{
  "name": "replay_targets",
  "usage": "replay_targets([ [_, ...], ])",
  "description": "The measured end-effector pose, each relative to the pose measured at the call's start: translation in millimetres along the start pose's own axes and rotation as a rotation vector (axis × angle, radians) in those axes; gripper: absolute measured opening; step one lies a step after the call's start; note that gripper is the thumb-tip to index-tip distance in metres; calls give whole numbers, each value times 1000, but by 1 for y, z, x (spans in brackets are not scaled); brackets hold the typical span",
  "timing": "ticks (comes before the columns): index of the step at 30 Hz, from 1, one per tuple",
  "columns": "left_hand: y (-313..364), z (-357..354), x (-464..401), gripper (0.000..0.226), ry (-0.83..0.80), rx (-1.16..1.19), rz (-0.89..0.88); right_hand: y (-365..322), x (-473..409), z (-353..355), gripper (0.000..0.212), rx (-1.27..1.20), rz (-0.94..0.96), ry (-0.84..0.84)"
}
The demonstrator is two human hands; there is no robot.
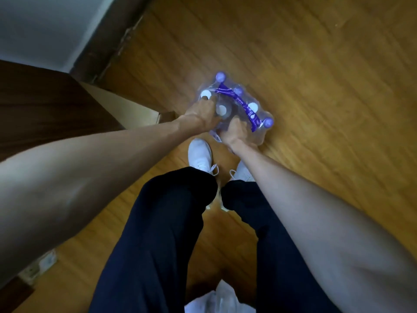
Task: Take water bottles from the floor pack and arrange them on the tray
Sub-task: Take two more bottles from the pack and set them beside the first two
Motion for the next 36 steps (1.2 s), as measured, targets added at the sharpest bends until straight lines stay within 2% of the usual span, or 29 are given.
replay_targets([
  [4, 6, -21, -43, 62, 20, -18, -16, 10, -29, -13, 62, 91, -13, -20],
  [7, 8, -32, -54, 62, 63, -8, -35, 8, -36, -20, 59, 147, -22, -29],
  [10, 5, -34, -49, 50, 114, 42, -65, 3, -33, -16, 51, 123, -30, -21],
  [15, 6, -27, -10, 58, 134, 56, -60, 1, -4, 2, 59, 64, -18, 63],
  [23, 52, 49, 174, 44, 183, 164, -17, -41, 158, 68, 50, 18, 64, 174],
  [27, 80, 82, 287, 35, 288, 243, -42, -64, 272, 114, 36, 46, 164, 227],
  [36, 116, 149, 512, 29, 560, 500, -96, -111, 480, 194, 26, 186, 437, 332],
])
Point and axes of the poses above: each hand's wrist, its own x-axis away from the middle knuckle, its own z-axis out of the back of the hand, y = z × x, the point moved 2 cm from there along -x, towards the middle knuckle, and after that the axes turned 11 degrees about -y, right-handed, at the moved point
